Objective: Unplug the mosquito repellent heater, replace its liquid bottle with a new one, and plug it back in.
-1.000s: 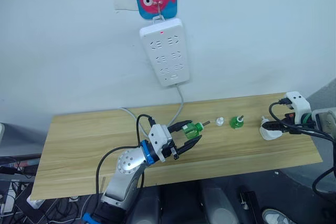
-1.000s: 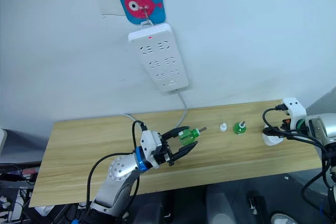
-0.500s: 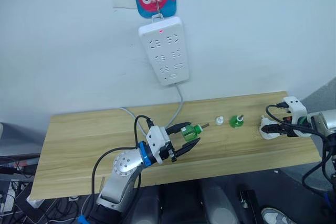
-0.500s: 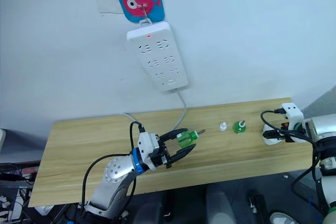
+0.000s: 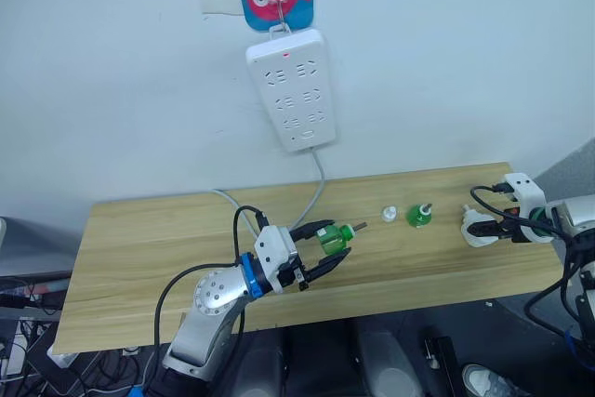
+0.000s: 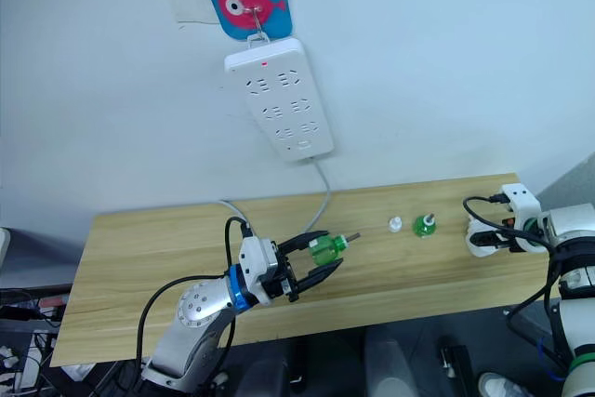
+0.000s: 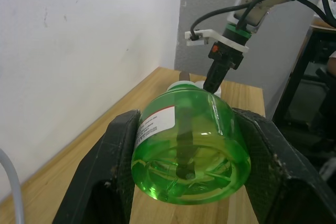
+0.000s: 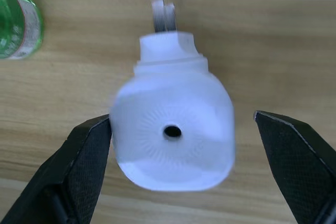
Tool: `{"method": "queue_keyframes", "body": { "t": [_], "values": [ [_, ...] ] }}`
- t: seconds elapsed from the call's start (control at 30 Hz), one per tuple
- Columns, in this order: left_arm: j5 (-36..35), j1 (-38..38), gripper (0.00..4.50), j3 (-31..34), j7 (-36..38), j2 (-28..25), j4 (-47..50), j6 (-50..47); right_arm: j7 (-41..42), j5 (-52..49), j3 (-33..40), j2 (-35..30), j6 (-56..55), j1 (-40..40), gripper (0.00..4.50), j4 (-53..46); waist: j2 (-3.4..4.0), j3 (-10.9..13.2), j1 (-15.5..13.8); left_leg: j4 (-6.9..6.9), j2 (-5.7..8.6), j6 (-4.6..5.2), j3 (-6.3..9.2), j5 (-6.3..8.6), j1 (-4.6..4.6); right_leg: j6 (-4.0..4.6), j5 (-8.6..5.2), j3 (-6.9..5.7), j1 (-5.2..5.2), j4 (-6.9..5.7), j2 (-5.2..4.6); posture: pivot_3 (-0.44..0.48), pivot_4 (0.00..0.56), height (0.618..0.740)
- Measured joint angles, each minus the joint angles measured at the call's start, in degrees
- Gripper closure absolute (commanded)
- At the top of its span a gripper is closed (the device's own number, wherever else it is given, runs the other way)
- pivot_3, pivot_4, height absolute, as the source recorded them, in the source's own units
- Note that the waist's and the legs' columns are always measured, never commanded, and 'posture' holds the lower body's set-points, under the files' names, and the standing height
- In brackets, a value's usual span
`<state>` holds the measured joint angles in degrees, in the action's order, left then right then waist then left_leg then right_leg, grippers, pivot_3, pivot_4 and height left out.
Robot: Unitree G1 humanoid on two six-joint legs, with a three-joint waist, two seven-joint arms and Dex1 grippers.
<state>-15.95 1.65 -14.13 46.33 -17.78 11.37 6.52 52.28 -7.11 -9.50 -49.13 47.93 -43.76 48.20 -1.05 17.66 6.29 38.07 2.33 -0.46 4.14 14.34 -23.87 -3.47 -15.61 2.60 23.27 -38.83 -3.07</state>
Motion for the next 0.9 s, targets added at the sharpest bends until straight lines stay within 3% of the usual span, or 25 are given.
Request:
{"method": "queue_keyframes", "body": {
  "t": [0.63,0.73,0.8,0.9],
  "values": [
    [0.53,-1.47,2.20,0.01,-2.23,-0.01,0.18,-0.14,3.02,6.83,-1.35,2.38,-8.67,-3.13,0.06,9.11,-0.05,0.58,-0.26,-0.03,0.00,0.00,0.00,0.00,-0.01,0.00,0.00,0.03,0.00,0.03,-0.02,-0.112,0.355,0.740],
    [0.64,-1.80,2.20,-0.02,-2.74,0.00,1.27,-0.15,3.08,7.22,-1.32,2.49,-9.29,-3.29,0.67,10.52,-0.05,0.58,-0.30,-0.04,0.00,0.00,0.00,0.00,0.00,0.00,0.00,0.03,0.00,0.03,-0.02,-0.107,0.358,0.740],
    [0.65,-1.88,2.20,0.00,-3.06,-0.01,1.65,-0.14,3.16,8.03,-1.15,2.45,-9.95,-3.66,1.36,10.89,-0.04,0.59,-0.27,-0.04,0.00,0.00,0.00,0.00,0.00,0.00,0.00,0.03,0.00,0.04,-0.02,-0.107,0.358,0.740],
    [0.65,-1.91,2.20,0.01,-3.19,-0.06,1.64,-0.16,3.22,8.27,-0.70,2.16,-10.90,-4.91,1.52,11.80,-0.22,0.69,-0.28,-0.04,-0.02,-0.01,0.04,0.00,0.02,0.00,0.00,-0.01,-0.02,0.03,-0.01,-0.104,0.359,0.740]
  ]
}}
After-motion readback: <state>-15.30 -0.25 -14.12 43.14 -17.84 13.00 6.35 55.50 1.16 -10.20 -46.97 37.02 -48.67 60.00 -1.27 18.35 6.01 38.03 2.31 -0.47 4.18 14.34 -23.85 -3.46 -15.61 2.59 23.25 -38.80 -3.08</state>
